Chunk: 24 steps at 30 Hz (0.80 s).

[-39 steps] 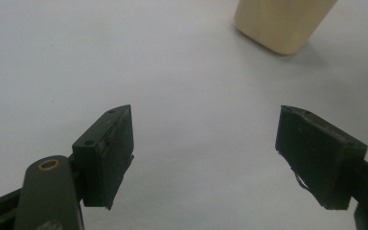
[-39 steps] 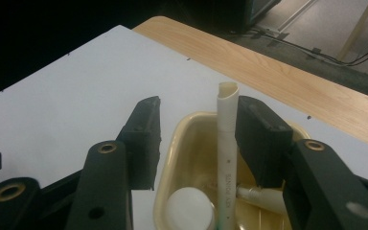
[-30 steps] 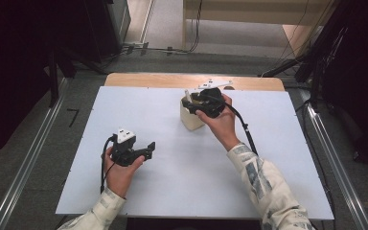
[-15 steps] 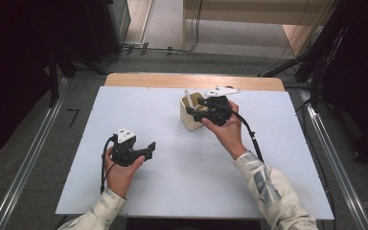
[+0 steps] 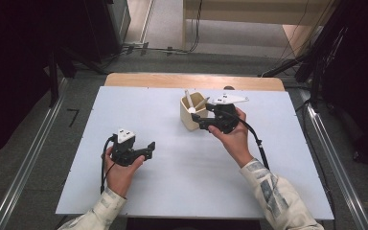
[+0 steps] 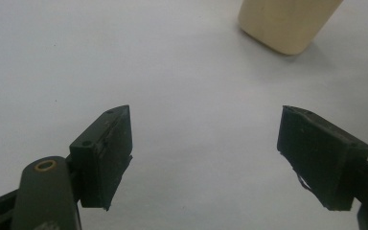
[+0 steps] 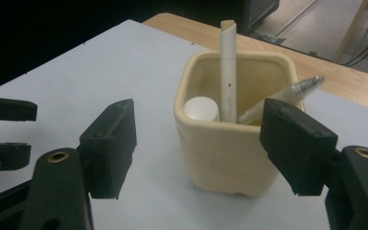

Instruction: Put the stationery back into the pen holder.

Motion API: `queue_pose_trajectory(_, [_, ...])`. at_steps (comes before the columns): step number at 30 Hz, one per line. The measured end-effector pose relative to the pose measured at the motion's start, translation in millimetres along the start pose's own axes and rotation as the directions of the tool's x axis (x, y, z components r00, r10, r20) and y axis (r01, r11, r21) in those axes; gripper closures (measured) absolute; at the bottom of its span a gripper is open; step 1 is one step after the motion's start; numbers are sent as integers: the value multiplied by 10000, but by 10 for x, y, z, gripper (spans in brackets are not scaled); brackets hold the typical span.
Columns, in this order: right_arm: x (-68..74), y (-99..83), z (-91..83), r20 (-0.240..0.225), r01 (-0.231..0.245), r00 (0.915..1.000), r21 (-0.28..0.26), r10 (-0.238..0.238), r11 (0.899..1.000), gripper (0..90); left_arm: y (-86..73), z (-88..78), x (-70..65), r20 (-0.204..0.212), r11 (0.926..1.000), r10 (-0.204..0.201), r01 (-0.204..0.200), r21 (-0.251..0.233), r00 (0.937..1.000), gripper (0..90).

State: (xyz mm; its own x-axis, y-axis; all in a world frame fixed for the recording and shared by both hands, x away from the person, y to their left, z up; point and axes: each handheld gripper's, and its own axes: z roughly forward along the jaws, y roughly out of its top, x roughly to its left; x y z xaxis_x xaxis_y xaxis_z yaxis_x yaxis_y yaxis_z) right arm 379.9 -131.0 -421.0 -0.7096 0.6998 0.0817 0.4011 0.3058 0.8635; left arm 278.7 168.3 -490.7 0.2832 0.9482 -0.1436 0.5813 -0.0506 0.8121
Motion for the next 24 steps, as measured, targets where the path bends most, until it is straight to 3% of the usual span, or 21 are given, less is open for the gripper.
queue_pose_trajectory(10, [-82,-179,-69,204,-355,9992,151,352,9993,245,-1,4,-7,-11,10000,28,-28,-10,10000,203])
queue_pose_trajectory(24, [-148,-375,-198,364,-504,9981,326,492,9982,245,-4,14,-10,18,10000,-11,11,0,10000,203])
